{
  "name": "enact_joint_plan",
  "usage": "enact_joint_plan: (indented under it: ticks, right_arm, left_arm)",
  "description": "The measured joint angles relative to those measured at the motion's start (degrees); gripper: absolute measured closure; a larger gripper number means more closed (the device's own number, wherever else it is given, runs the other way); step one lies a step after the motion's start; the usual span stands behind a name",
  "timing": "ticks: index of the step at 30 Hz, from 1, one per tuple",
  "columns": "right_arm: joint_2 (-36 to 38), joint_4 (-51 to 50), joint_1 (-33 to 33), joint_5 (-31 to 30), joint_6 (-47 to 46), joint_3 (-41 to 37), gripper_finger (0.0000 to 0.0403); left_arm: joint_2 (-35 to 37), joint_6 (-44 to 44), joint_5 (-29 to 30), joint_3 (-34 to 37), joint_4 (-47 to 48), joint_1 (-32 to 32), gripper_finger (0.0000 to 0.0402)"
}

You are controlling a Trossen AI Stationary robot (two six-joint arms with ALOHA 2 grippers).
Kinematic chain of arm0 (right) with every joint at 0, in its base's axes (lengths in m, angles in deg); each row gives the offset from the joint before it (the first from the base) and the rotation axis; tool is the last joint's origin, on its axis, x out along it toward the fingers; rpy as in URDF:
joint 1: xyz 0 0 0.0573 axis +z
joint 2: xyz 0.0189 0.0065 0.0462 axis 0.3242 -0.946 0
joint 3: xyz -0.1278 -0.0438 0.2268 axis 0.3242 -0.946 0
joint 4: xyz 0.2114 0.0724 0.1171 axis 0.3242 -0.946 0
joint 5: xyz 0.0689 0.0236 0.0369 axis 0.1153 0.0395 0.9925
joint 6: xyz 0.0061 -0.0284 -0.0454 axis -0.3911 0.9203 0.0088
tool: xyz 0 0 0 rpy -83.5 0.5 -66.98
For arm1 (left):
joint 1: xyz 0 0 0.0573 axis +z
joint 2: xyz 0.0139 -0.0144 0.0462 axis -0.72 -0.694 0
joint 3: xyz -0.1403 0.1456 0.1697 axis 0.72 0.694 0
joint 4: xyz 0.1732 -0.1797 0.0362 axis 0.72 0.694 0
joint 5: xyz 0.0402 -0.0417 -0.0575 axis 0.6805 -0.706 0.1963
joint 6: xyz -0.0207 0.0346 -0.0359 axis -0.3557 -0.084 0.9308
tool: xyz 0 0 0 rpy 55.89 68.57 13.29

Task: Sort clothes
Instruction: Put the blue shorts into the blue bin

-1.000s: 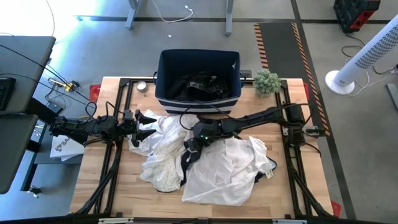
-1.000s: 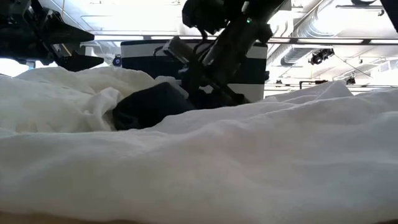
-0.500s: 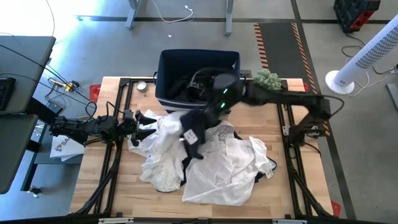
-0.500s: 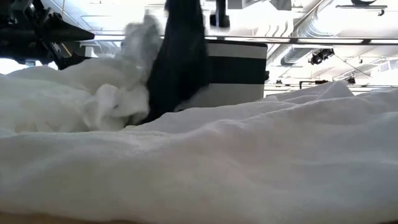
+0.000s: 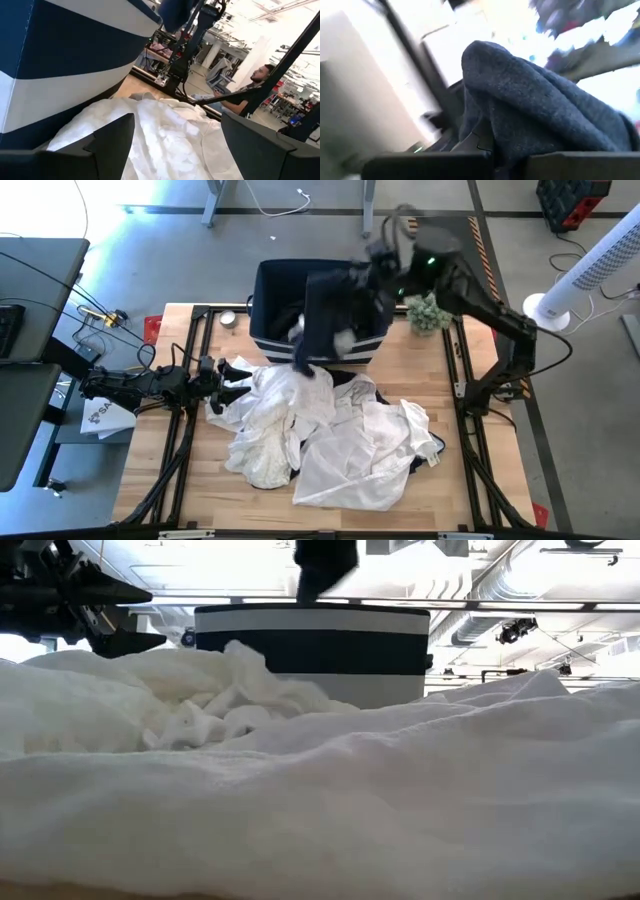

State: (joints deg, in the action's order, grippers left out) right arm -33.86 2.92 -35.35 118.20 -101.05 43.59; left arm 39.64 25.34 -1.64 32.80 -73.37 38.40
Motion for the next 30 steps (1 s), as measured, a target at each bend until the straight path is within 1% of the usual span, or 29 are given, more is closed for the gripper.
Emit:
enact_joint_plan:
  ticks: [4,8,10,13,15,17,21,23,27,30]
  right_arm:
    - [-0.67,0.02,-2.92,-10.99,6.13,4.98,0.0392]
    - [-0.76,-1.34,-6.58,-22.13,9.89,4.78,0.0391]
    - [-0.84,-4.79,-8.68,-25.62,10.00,3.40,0.0391]
    - [-0.91,-11.73,-11.47,-28.32,8.33,-0.15,0.0391]
    - [-0.91,-15.18,-12.99,-28.78,6.09,-3.77,0.0391]
    - [-0.92,-16.61,-13.97,-28.61,3.50,-8.40,0.0391]
    - [-1.01,-14.67,-14.74,-24.38,-1.88,-19.82,0.0391]
    - [-1.02,-11.14,-14.74,-20.92,-5.28,-25.19,0.0391]
    - [-1.01,0.33,-14.44,-14.70,-10.90,-34.50,0.0391]
    - [-1.01,6.92,-13.96,-14.71,-11.26,-38.28,0.0391]
  left_arm:
    - [0.00,-0.02,0.00,0.00,0.02,0.01,0.0106]
    - [0.00,-0.02,0.00,0.00,0.04,-0.01,0.0106]
    - [0.00,-0.04,-0.01,0.00,0.06,-0.01,0.0106]
    - [0.00,-0.07,-0.02,0.00,0.06,-0.01,0.0106]
    - [0.00,-0.07,0.00,0.00,0.06,-0.01,0.0106]
    - [0.00,-0.09,0.00,0.00,0.08,0.01,0.0106]
    - [0.00,-0.29,-0.01,0.00,0.08,-0.01,0.0106]
    - [0.00,-0.57,-0.01,0.00,0.08,0.00,0.0106]
    - [0.00,-0.59,0.00,0.00,0.08,-0.01,0.0106]
    - [-0.01,-0.58,0.00,0.00,0.10,-0.01,0.0106]
